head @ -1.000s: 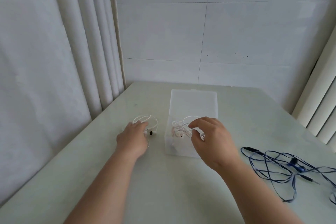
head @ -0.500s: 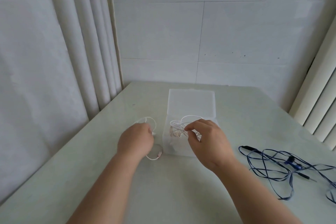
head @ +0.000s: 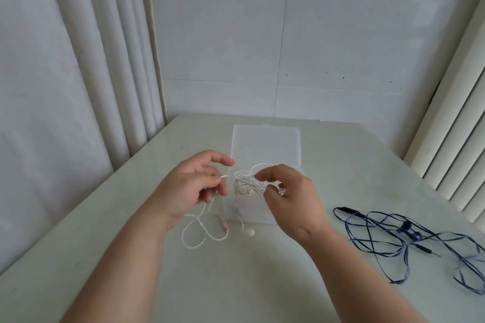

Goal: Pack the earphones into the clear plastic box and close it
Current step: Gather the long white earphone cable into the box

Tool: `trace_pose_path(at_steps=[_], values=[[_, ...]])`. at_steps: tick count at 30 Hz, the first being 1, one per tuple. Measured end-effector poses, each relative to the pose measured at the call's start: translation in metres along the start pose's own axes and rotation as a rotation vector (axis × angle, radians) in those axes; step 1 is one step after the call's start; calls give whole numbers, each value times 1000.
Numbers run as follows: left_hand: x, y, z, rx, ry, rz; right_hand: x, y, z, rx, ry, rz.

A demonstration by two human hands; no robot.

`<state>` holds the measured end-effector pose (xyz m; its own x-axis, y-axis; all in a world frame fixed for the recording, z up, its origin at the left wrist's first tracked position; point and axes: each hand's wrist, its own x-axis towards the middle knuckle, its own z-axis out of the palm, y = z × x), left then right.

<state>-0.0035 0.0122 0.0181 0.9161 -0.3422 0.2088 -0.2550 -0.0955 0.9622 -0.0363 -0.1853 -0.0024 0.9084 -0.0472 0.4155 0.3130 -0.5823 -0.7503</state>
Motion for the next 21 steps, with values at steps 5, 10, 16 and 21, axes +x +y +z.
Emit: trace_pose_path(at_steps=[5,10,16,21], values=[[-2,0,6,-58,-96,185,-1,-6,-4,136,-53,71],[-3,0,10,-140,-102,252,0,-8,-4,356,-265,100],[-1,-2,10,-166,-77,265,0,-9,-3,443,-229,134],[-1,-3,11,-199,-68,246,-1,-10,-2,382,-229,78]])
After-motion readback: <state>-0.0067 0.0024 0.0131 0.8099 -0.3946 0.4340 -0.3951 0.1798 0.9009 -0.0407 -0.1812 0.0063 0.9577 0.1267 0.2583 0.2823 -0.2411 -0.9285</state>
